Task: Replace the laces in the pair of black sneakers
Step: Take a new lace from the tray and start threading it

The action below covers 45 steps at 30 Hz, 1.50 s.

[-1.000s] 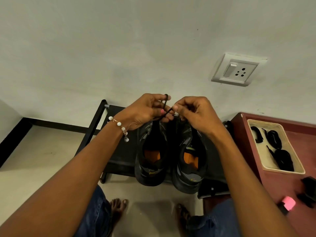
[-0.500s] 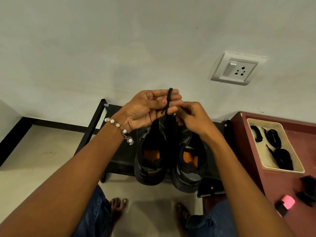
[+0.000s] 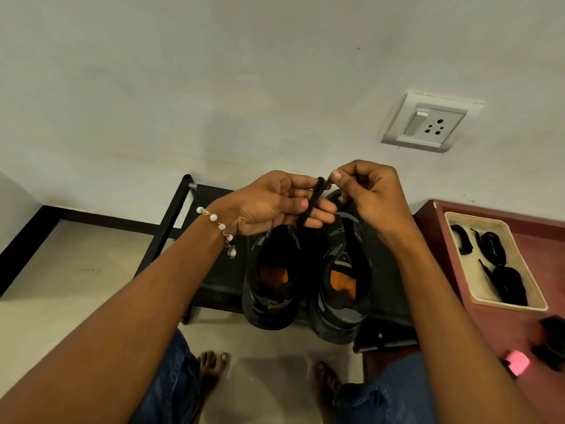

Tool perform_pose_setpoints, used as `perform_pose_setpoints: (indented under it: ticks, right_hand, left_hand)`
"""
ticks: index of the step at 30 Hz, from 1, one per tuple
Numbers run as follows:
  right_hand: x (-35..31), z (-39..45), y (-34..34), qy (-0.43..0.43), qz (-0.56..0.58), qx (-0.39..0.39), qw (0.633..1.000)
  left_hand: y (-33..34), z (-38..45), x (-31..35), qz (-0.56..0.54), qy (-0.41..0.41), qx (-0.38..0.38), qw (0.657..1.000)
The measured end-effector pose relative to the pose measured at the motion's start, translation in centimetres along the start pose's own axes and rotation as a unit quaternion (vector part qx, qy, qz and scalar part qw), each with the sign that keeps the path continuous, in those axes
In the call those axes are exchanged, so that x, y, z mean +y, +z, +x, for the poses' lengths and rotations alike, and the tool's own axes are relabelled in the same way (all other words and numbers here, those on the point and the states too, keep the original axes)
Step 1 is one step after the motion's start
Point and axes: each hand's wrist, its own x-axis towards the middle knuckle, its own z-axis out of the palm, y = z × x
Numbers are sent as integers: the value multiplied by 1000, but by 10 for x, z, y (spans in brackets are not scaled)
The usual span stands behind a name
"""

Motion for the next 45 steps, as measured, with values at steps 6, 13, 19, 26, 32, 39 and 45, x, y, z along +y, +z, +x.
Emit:
perform_pose_setpoints:
  ticks: [6,13,19,26,32,39,45]
  right_hand:
    - [13,0,2,64,15,4,998]
    - [7,-6,24,85,-137,-273,948]
    - [-7,-7,15,17,-117,-233,965]
    - [10,1,1,3,-33,-14,999]
    - [18,-1,8,75,-69,-64,993]
    - [-1,-11,37,38,-253,-333,908]
    - [-12,-8,22,-18,-128,-223,966]
  left_hand:
    - [-1,-3,2,-52,-2,-77,996]
    - [-1,7,4,-133,123,136,974]
    - [-2,12,-7,159,91,204,962]
    - [5,-2,-4,115,-13,-36,993]
    - [2,-1,3,-42,4,-15,999]
    - [-3,13,-1,-31,70,254,964]
    - [-8,13,-11,205,34,230,951]
